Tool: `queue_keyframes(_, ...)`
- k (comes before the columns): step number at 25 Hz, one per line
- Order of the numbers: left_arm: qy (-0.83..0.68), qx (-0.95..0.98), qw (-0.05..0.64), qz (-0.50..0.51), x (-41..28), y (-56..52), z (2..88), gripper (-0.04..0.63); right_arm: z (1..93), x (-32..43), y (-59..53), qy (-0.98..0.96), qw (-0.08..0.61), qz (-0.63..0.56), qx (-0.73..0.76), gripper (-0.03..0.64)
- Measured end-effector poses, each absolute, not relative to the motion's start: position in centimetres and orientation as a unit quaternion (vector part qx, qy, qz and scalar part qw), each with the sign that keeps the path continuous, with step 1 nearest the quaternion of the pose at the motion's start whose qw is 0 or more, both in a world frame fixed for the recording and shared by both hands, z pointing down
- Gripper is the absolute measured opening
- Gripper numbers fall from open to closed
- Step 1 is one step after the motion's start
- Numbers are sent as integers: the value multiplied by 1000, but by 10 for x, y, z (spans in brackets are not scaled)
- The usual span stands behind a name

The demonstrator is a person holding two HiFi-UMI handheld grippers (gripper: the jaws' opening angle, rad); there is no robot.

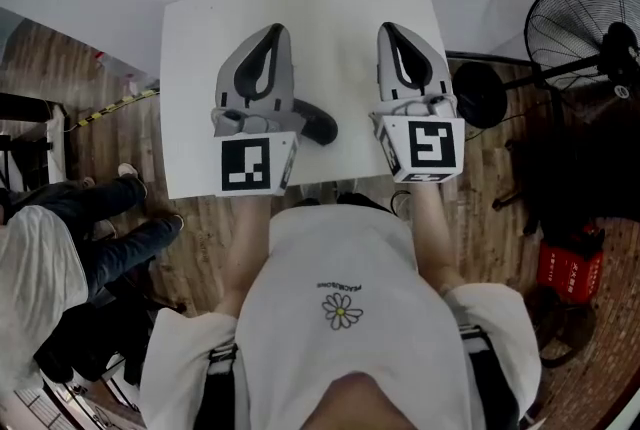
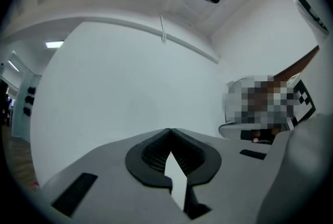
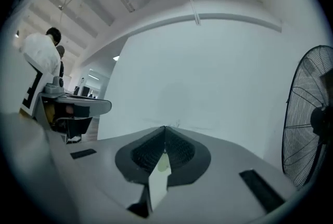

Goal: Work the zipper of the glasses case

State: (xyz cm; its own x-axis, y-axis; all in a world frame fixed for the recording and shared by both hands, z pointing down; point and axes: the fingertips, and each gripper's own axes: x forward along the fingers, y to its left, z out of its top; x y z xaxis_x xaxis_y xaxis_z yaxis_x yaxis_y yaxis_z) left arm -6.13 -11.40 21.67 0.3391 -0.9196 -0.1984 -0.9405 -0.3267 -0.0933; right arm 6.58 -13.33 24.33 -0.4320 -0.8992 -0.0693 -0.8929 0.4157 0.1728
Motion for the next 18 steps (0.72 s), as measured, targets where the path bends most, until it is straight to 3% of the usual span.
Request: queue_keyframes(18,629,-767,117,45,-98,-84,223,15,263,64,-110,-840,16,-77,537,8)
